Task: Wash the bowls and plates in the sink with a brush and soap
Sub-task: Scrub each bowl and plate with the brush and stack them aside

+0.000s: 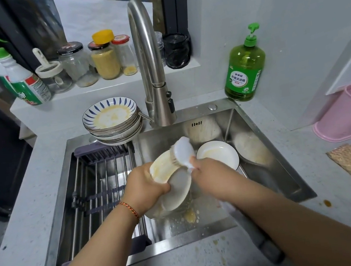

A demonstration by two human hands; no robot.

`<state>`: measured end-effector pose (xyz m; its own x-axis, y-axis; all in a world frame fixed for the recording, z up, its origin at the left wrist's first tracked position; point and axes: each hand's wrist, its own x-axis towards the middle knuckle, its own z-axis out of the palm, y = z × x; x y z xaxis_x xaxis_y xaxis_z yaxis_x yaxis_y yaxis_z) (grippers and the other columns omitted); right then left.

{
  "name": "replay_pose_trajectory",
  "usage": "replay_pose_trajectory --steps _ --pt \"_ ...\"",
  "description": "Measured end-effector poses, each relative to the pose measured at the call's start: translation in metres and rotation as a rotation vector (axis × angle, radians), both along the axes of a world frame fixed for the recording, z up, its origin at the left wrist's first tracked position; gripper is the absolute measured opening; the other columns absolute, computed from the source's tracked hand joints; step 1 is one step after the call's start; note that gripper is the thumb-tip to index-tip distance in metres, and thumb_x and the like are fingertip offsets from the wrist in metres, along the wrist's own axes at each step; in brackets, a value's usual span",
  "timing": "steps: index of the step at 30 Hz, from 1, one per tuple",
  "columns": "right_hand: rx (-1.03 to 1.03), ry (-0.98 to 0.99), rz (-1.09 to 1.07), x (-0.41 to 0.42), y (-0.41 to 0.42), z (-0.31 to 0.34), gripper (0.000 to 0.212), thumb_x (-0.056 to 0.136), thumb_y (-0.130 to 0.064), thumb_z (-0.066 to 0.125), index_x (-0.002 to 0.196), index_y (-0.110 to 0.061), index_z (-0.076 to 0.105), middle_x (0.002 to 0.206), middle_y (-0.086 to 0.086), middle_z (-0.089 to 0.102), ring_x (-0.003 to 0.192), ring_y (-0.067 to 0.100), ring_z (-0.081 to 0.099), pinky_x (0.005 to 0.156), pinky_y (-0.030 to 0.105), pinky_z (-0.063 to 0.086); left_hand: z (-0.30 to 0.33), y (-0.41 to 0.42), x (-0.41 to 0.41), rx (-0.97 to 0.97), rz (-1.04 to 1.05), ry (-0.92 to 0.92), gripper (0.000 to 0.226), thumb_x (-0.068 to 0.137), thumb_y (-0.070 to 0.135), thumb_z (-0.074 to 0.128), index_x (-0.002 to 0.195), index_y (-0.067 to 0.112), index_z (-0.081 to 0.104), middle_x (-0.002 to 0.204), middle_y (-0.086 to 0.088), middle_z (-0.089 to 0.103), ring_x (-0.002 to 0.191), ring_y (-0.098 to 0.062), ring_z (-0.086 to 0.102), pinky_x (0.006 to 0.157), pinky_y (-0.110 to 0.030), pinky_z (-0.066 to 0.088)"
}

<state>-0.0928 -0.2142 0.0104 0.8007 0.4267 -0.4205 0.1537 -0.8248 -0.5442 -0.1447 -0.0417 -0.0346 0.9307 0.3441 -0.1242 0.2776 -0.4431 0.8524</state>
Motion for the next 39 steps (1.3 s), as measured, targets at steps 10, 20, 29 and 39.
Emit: replay_pose_trajectory --steps 10,20,29,39 --pt "0.181 0.136 -0.082 0.002 -0.006 -0.003 0.036 0.098 -0.018 0.038 0.132 -0.01 0.048 0.064 0.001 0.04 0.043 0.014 0.041 0.039 0.027 0.04 0.0 0.002 -0.006 -0.197 0.032 0.006 0.032 0.05 0.008 0.083 0.076 0.017 0.066 0.076 0.0 0.071 0.072 -0.02 0.067 0.066 -0.036 0.057" --pt "-0.061 0.151 -0.058 0.01 -0.028 -0.025 0.039 0.098 -0.011 0.035 0.133 -0.002 0.048 0.066 0.0 0.044 0.052 0.013 0.045 0.053 0.027 0.045 -0.001 0.011 -0.007 -0.549 0.272 -0.09 0.032 0.07 -0.013 0.075 0.093 0.007 0.066 0.085 -0.008 0.072 0.075 -0.025 0.069 0.062 -0.035 0.059" --pt "-0.146 -0.156 0.097 -0.017 0.002 -0.026 0.053 0.101 -0.036 0.029 0.151 -0.031 0.013 0.118 0.007 0.061 0.106 0.028 0.058 0.088 0.035 0.045 -0.009 -0.005 0.004 -0.706 0.347 -0.06 0.026 0.073 -0.014 0.07 0.09 0.005 0.067 0.088 -0.016 0.073 0.08 -0.034 0.07 0.074 -0.047 0.058" --pt "-0.101 -0.083 0.041 0.008 -0.005 -0.024 0.052 0.1 -0.031 0.032 0.151 -0.029 0.018 0.101 0.002 0.06 0.077 0.022 0.054 0.073 0.029 0.045 -0.011 0.007 0.002 -0.657 0.323 -0.033 0.031 0.073 -0.016 0.068 0.098 0.003 0.066 0.093 -0.017 0.071 0.082 -0.033 0.069 0.071 -0.042 0.058"
